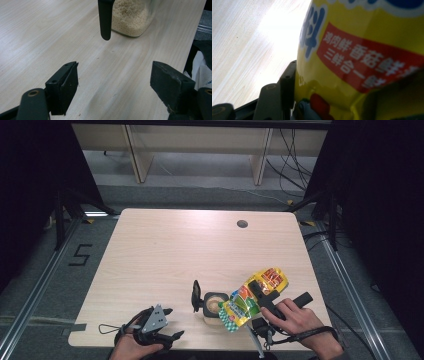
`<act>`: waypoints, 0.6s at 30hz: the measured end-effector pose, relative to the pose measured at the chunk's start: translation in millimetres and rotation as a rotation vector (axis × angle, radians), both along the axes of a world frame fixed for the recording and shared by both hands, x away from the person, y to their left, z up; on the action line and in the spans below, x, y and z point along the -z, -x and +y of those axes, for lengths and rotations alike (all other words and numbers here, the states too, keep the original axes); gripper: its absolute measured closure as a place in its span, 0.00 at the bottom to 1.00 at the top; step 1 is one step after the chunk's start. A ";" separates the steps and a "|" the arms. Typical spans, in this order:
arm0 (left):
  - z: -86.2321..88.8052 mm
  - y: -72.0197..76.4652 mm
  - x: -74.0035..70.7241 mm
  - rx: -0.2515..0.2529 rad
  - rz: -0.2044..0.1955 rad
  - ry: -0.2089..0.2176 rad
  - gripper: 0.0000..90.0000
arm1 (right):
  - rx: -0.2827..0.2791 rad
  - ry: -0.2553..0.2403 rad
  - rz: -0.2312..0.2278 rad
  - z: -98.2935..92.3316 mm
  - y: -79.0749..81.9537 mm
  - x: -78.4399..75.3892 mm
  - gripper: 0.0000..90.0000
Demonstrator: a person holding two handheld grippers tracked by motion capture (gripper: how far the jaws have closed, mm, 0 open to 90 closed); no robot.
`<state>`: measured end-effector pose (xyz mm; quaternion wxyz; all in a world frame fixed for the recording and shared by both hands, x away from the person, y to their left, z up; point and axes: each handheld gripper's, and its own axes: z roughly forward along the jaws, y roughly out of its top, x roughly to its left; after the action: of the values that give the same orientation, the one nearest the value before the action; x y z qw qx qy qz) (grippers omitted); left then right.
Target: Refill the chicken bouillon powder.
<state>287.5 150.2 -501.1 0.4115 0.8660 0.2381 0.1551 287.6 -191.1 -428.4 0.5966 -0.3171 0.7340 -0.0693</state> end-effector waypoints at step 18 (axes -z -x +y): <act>0.0 0.2 -0.1 -0.005 0.001 0.003 0.25 | 0.001 -0.015 0.014 -0.8 -0.4 -1.4 0.47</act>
<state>287.3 150.2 -501.0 0.4125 0.8647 0.2406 0.1554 288.0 -191.9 -427.0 0.5938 -0.3128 0.7387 -0.0621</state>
